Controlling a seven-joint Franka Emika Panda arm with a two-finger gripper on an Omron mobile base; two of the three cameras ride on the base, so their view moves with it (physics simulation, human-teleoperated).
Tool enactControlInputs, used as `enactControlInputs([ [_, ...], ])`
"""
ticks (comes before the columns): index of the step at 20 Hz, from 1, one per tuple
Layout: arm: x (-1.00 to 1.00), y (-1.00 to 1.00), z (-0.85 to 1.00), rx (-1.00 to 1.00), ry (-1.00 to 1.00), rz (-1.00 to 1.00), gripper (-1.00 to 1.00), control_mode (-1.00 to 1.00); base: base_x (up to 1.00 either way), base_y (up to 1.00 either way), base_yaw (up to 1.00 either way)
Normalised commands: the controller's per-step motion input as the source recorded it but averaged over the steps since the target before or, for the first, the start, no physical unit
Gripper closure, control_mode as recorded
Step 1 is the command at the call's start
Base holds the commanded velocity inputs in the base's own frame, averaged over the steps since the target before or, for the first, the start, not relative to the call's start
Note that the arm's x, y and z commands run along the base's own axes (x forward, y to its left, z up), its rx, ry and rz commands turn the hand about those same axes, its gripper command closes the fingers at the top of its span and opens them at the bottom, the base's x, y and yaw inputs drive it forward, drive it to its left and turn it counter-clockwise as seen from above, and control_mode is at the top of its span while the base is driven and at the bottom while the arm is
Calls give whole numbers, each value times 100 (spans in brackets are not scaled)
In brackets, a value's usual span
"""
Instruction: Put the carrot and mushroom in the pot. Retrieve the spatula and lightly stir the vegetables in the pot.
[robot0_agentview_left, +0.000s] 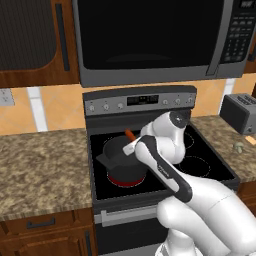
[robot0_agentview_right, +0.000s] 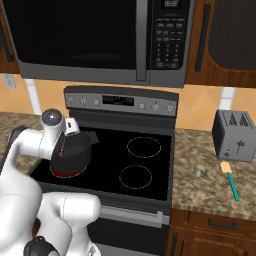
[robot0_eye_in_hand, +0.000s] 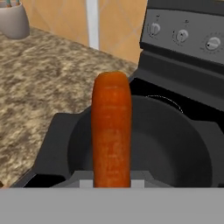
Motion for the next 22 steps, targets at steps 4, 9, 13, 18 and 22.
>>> enactControlInputs([
  [4,18,4,1,0,0,0,100,-100,0,0,0],
  [9,20,15,-4,0,-2,0,100,-100,0,0,0],
  [13,3,7,-22,0,-2,0,100,-100,0,0,0],
  [18,6,0,-23,0,0,0,100,-100,0,0,0],
  [22,13,0,-16,0,-5,0,100,-100,0,0,0],
])
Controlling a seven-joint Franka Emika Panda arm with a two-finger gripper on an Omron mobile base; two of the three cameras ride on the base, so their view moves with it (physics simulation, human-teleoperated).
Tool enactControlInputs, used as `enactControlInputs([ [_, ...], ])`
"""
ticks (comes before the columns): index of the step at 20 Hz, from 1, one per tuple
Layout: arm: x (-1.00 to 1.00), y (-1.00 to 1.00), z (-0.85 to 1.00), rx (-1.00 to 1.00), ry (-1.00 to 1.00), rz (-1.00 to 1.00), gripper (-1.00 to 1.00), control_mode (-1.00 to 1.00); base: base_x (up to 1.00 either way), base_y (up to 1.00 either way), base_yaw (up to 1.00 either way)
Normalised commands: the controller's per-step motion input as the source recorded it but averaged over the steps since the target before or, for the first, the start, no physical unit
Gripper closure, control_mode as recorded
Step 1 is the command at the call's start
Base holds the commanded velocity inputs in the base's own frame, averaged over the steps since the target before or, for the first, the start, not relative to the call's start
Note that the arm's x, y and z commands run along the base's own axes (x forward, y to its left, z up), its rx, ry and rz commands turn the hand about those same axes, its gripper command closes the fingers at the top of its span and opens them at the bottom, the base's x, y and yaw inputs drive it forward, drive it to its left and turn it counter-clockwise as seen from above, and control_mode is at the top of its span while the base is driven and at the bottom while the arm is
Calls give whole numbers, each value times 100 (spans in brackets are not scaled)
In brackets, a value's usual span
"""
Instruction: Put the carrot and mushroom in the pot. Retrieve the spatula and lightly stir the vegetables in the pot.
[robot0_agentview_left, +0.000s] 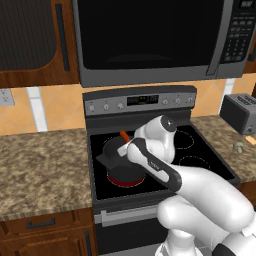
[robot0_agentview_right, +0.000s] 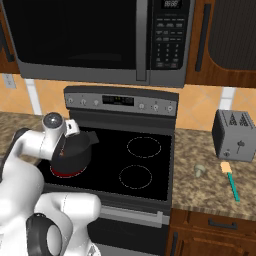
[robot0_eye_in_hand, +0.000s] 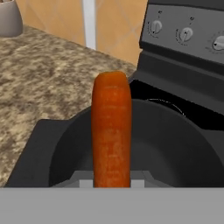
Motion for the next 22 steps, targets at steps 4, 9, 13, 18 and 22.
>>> enactControlInputs([
  [4,13,0,-12,0,-4,0,100,-100,0,0,0],
  [9,6,0,-19,0,-2,0,100,-100,0,0,0],
  [13,4,0,-15,0,0,0,100,-100,0,0,0],
  [18,6,0,9,0,0,0,100,-100,0,0,0],
  [22,12,0,31,0,0,0,100,-100,0,0,0],
])
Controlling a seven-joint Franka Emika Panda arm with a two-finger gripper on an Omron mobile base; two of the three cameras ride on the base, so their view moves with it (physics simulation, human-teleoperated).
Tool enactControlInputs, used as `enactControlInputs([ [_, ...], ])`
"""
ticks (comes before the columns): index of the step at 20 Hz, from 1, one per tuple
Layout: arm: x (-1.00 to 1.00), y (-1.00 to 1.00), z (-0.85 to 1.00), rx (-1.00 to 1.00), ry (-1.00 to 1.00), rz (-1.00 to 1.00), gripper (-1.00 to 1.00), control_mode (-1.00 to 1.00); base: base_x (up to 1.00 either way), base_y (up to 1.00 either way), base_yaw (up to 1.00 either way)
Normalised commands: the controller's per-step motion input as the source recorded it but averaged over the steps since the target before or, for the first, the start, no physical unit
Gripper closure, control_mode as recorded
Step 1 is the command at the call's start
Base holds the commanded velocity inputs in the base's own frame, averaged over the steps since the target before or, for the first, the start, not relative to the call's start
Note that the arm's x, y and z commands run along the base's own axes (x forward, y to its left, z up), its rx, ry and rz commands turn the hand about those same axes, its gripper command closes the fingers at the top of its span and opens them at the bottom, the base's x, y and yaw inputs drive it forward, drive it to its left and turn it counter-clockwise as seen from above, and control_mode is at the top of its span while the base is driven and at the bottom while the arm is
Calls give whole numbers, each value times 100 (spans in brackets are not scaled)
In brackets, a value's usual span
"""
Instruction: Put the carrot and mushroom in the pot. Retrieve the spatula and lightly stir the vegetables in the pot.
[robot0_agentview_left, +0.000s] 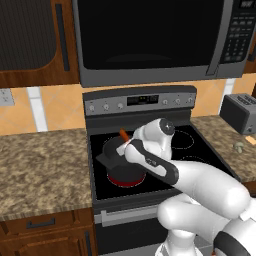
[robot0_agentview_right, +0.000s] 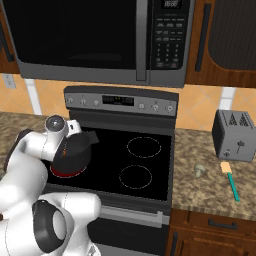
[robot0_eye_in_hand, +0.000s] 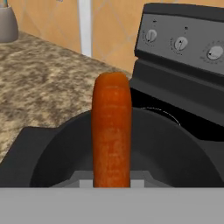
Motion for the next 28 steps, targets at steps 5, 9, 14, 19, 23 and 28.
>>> enactControlInputs([
  [5,13,9,-6,0,-9,0,100,-100,0,0,0],
  [9,14,3,-35,0,-2,0,100,-100,0,0,0],
  [14,20,0,-29,0,0,0,100,-100,0,0,0],
  [19,22,0,-27,0,0,0,100,-100,0,0,0],
  [23,13,0,-20,0,0,0,100,-100,0,0,0],
  [28,1,0,-15,0,0,0,100,-100,0,0,0],
])
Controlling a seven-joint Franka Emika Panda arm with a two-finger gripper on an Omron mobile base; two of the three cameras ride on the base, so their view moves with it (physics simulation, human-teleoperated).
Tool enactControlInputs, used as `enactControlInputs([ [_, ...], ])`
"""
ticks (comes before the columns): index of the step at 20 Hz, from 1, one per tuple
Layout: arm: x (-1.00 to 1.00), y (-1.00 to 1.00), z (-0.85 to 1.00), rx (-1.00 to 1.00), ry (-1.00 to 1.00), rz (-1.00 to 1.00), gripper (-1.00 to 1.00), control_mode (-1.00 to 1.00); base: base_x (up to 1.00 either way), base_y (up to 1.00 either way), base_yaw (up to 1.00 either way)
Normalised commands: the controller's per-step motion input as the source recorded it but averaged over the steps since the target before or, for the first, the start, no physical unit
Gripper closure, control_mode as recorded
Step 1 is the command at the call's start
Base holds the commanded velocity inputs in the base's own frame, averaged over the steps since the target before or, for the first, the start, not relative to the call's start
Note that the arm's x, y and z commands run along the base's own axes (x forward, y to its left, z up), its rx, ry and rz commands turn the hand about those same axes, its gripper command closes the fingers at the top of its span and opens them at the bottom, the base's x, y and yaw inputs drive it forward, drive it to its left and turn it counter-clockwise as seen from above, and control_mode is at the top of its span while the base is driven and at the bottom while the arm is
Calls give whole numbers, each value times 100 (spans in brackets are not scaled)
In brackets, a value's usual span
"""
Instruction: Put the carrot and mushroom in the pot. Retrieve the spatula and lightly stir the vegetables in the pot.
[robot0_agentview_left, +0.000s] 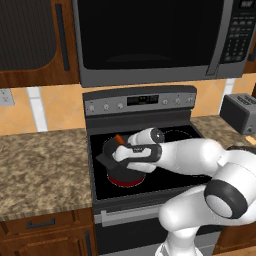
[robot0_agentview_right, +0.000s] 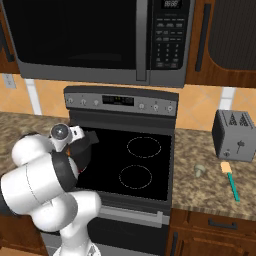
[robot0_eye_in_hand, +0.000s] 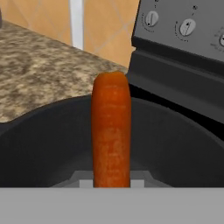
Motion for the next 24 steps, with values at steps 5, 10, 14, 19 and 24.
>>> enactControlInputs([
  [5,5,0,-11,0,0,0,100,-100,0,0,0],
  [10,3,0,-7,0,0,0,-100,-100,0,0,0],
  [14,0,0,0,0,0,0,-100,-100,0,0,0],
  [19,0,0,15,0,0,0,-100,-100,0,0,0],
  [24,-22,0,87,-1,-2,0,-100,-100,0,0,0],
])
